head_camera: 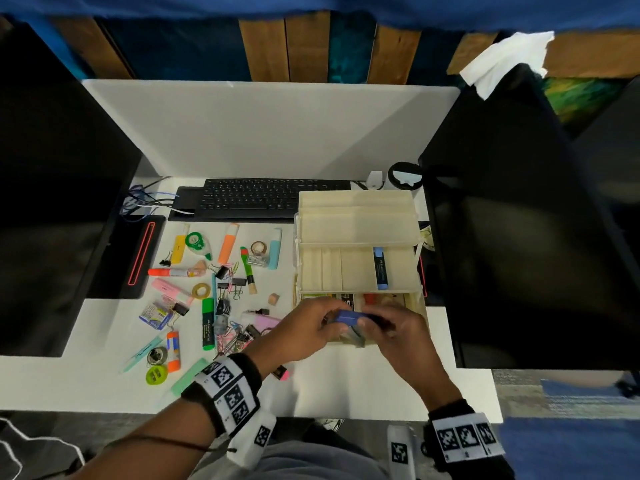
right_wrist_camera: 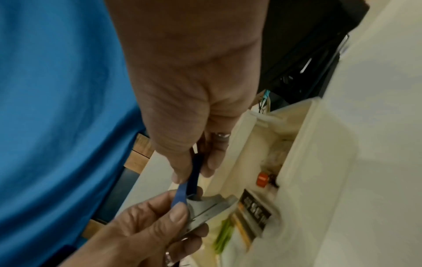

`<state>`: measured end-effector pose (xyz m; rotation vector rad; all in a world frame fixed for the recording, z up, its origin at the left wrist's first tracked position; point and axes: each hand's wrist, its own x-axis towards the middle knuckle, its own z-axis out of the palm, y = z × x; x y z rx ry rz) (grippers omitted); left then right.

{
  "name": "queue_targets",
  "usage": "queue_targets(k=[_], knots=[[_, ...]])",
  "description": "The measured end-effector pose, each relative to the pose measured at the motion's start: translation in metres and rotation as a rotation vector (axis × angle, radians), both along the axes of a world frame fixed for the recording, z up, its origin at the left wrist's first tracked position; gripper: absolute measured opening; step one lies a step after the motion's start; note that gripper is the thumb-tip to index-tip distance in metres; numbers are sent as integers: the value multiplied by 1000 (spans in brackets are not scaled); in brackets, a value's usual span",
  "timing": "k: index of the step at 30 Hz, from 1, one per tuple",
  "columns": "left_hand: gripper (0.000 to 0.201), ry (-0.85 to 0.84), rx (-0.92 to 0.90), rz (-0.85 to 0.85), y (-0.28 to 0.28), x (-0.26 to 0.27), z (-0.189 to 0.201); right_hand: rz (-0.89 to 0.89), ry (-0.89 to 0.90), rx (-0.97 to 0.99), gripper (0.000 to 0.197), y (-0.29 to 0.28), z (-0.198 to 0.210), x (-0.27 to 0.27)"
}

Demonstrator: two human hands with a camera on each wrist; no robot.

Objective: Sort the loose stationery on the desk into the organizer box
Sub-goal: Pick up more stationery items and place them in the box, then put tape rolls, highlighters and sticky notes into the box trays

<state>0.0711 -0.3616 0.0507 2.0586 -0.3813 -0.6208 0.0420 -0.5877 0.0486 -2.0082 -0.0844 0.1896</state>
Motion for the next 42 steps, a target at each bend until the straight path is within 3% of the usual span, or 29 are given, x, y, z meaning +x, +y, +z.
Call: queue_targets(k=[6,8,12,17,22,27,36,42], knots=[[52,-40,90,15,-5,-1,-10,-246,-176,-93,11,0,-25,-7],[45,-45,88,12,6,-6,-13,-341,-130,-72,6,6,-35,-5],[31,-16,84,21,40,-22,-19,-405,-123,-111,18,21,-56,7],[30,11,76,116,90,-40,-27,-523,-118,-181,17,32,-66,21],[22,25,15,211,124,-51,-31,-567,-165,-161,16,40,-64,16],[27,47,11,247,137,-55,-35,-575,-136,-175,18,47,-64,12],[10,43,-1,208,138,-44,-26,-475,-54,-517,14,64,-70,29],[24,101,61,243,170,-42,-28,-495,-9,-664,16,62,-75,29]])
